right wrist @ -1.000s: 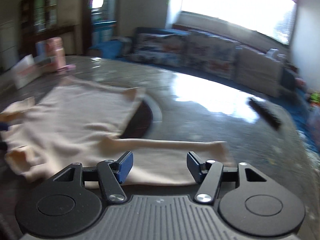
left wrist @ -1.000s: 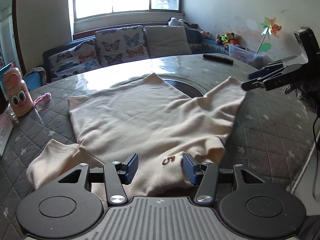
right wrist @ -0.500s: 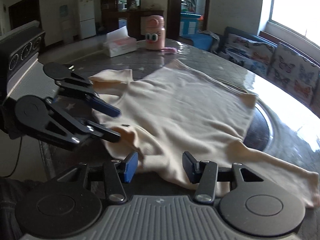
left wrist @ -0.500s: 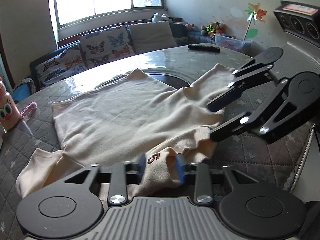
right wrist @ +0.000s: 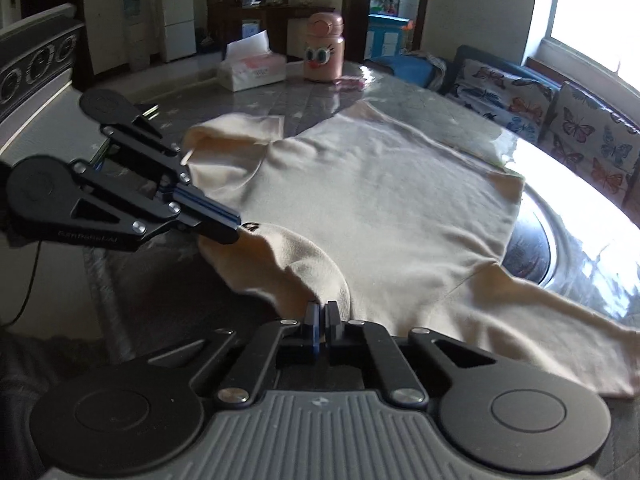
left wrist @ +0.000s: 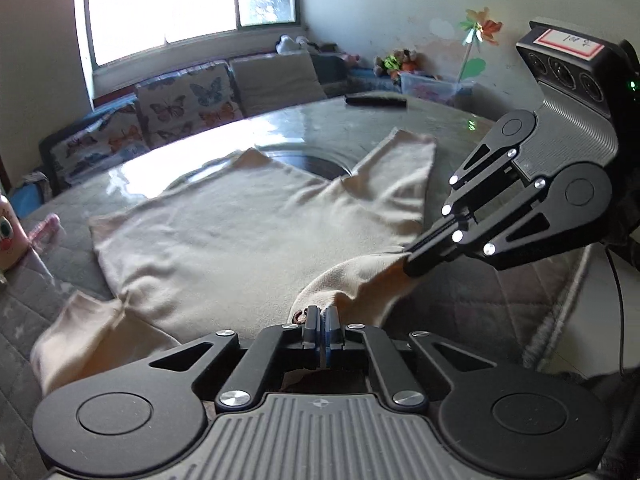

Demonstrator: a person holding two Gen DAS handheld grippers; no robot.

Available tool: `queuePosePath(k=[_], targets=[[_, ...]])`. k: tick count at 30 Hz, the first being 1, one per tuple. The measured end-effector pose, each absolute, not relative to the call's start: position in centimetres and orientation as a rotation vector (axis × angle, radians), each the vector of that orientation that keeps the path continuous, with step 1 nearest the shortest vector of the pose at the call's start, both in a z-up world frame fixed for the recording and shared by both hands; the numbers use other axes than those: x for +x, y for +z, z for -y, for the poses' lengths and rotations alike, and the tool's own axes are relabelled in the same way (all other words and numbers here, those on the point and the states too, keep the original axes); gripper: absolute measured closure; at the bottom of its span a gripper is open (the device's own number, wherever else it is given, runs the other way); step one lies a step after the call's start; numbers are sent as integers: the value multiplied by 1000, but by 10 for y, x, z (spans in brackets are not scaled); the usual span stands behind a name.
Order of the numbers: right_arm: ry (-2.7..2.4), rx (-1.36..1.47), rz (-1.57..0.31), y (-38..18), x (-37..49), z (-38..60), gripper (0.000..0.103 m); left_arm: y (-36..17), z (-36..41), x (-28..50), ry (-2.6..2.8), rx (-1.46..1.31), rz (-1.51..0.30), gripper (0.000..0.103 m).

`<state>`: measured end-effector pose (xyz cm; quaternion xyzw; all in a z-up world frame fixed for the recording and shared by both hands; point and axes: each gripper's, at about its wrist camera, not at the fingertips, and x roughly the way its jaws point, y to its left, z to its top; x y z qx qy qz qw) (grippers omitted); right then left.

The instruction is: Fold clothes

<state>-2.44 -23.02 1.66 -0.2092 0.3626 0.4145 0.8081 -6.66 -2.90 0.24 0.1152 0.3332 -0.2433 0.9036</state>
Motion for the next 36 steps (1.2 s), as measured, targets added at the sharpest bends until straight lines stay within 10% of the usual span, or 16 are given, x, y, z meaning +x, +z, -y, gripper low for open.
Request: queuePosePath(k=[36], targets=[[700, -297, -832, -8, 125, 233, 81, 4, -72, 38, -155, -151, -706, 89]])
